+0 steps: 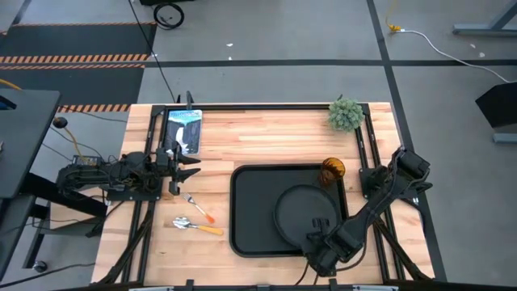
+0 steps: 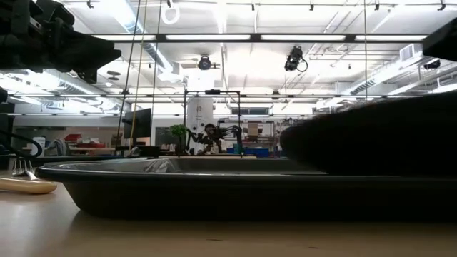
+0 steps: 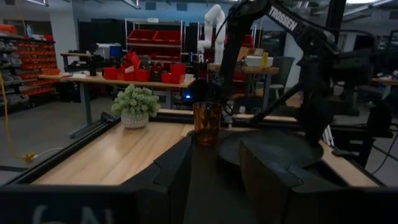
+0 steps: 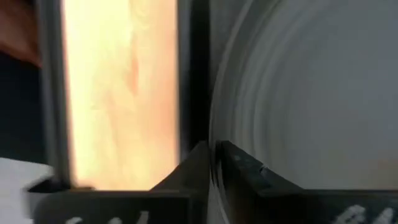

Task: Pick and place plate/cup/fork/spoon on tray
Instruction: Put the black plate on the black tray to the bottom left of the orange cup, then put the orange fork on the black tray to the left of the black plate

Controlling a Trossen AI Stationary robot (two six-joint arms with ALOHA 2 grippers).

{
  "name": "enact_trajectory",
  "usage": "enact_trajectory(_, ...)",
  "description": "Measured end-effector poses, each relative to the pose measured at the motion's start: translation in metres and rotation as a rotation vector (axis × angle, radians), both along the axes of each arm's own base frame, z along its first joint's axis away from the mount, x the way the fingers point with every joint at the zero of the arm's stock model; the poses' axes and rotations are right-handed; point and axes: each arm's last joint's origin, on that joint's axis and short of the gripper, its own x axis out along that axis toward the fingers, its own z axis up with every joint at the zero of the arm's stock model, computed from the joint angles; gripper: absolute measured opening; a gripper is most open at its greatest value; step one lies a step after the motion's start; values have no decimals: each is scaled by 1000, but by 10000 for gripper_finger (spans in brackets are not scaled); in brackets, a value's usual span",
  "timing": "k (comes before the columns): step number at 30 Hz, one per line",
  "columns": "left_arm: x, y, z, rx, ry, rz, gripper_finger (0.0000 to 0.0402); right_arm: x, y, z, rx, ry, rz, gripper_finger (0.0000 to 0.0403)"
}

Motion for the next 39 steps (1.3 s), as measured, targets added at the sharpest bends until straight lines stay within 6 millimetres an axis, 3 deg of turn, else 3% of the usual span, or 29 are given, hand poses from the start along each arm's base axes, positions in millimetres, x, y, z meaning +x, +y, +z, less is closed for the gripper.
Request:
enact_trajectory(7, 0, 0, 0, 0, -1, 0, 142, -1, 3, 2, 103, 45, -97, 97)
enact_trajectory(16, 0, 0, 0, 0, -1, 0, 142, 16, -18, 23, 110, -66, -79, 109)
enact_trajectory(24, 0, 0, 0, 0, -1, 0, 142, 51, -40, 33, -115, -378, 118, 108)
enact_trajectory(30, 0, 0, 0, 0, -1, 0, 142, 69, -70, 34, -305, -405, 198, 108)
enact_trajectory(39, 0, 0, 0, 0, -1, 0, 142, 81, -123, 43, -750, -401, 22, 108)
